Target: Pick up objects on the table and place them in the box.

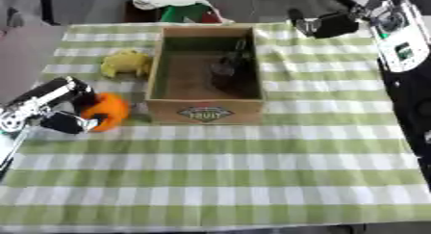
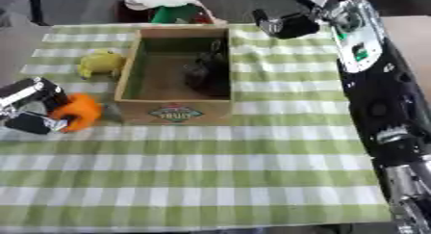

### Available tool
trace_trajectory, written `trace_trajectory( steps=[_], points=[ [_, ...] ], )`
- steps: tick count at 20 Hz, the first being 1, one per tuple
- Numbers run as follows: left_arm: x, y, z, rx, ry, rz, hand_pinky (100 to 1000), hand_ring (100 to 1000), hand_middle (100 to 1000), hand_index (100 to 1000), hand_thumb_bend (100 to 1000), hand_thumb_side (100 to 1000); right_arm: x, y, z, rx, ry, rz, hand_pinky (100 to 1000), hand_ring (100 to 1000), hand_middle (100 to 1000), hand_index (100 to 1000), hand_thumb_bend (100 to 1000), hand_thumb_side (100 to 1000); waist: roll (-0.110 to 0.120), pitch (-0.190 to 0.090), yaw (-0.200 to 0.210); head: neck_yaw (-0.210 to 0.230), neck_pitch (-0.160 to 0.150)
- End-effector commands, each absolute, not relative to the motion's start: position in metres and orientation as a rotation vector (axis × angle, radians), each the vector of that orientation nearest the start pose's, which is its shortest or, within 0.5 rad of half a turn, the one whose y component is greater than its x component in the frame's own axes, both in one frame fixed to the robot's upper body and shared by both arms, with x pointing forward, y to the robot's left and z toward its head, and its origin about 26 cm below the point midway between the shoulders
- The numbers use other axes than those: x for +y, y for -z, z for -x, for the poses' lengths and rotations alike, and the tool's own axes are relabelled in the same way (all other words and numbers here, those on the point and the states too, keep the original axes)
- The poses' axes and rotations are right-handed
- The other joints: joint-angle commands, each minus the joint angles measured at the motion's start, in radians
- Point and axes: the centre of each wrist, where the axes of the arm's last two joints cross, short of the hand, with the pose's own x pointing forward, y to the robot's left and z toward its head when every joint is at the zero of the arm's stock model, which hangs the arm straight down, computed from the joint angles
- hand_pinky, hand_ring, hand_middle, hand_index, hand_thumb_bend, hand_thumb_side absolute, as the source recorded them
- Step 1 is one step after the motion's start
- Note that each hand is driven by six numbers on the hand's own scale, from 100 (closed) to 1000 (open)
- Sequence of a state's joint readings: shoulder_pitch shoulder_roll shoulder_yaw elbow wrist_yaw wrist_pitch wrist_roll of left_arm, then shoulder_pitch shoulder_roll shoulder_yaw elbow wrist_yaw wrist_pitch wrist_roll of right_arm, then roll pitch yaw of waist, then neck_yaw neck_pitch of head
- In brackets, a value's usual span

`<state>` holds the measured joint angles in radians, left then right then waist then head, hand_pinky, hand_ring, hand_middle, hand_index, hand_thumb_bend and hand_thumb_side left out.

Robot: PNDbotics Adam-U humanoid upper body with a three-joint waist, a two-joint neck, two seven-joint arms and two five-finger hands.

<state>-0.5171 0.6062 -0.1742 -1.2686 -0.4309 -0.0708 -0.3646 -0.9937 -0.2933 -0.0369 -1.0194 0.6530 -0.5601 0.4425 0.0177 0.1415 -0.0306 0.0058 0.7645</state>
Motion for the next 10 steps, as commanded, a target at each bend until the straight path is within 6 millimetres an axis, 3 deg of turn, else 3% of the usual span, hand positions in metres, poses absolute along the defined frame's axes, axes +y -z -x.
trace_trajectory(
  steps=[1, 4, 10],
  points=[
    [0.354, -0.161, -0.396, -1.493, 1.168, -0.718, 441, 279, 191, 355, 100, 100, -0.236, -0.247, -0.479, -2.081, -1.485, 0.52, 918, 1000, 812, 915, 100, 230, 0.003, -0.016, 0.002, -0.005, 0.004],
    [0.353, -0.178, -0.393, -1.54, 1.141, -0.821, 410, 241, 140, 299, 100, 100, -0.237, -0.247, -0.479, -2.079, -1.483, 0.521, 918, 1000, 812, 915, 100, 230, 0.004, -0.017, 0.004, -0.006, 0.005],
    [0.348, -0.201, -0.385, -1.622, 1.093, -0.993, 395, 222, 117, 273, 100, 100, -0.237, -0.246, -0.479, -2.077, -1.478, 0.526, 918, 1000, 812, 915, 100, 229, 0.005, -0.018, 0.005, -0.009, 0.005]
  ],
)
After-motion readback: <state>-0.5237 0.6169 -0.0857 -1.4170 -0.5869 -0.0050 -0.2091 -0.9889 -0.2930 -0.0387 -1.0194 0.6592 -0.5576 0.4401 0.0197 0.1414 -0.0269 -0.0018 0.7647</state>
